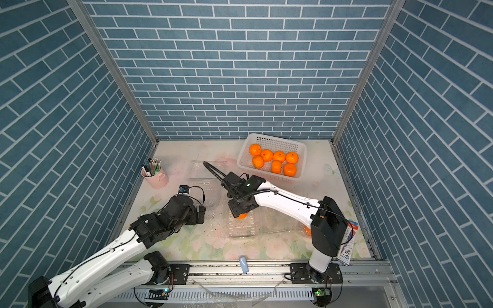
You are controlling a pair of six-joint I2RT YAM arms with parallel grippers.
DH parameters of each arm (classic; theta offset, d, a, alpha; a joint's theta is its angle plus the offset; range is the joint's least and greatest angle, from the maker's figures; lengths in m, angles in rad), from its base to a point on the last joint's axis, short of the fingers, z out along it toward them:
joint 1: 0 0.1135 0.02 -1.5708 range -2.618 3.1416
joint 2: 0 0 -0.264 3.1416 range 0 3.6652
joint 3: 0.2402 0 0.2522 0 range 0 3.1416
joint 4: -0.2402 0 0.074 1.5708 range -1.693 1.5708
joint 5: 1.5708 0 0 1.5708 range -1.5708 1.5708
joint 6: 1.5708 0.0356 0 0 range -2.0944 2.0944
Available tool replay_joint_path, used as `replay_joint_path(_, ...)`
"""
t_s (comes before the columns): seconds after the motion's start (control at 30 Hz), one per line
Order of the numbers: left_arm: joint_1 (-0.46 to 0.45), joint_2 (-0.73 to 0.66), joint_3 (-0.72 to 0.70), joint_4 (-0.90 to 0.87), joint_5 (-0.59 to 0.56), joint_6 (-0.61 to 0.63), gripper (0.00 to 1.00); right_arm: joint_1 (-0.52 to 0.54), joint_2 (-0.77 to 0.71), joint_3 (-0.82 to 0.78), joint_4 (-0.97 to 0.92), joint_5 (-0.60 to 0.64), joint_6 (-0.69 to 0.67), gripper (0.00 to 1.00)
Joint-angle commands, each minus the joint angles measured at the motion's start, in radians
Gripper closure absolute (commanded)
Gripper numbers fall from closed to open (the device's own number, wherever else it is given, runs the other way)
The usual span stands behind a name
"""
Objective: Take oranges out of containers
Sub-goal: Pick up the orange from the packing box, then place the orange in the basket.
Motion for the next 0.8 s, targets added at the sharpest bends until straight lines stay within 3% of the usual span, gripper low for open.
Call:
replay_joint_path(0.0, 0.008, -0.003, -0.012, -0.009, -0.009, -0.003, 0.01, -0.058, -0.043, 0.057, -0.031, 0.0, -0.075, 0.52)
replay_joint_path(0.4, 0.009, -0.011, -0.004, -0.033, -0.019, 0.008, 0.01, -0.343, 0.074, 0.357, -0.095, 0.001, -0.257, 0.52)
replay_joint_path(0.77, 0.015, -0.001, 0.002, -0.039, -0.019, 0.011, 0.01, -0.57, 0.369, 0.626, -0.131, -0.084, -0.309, 0.54)
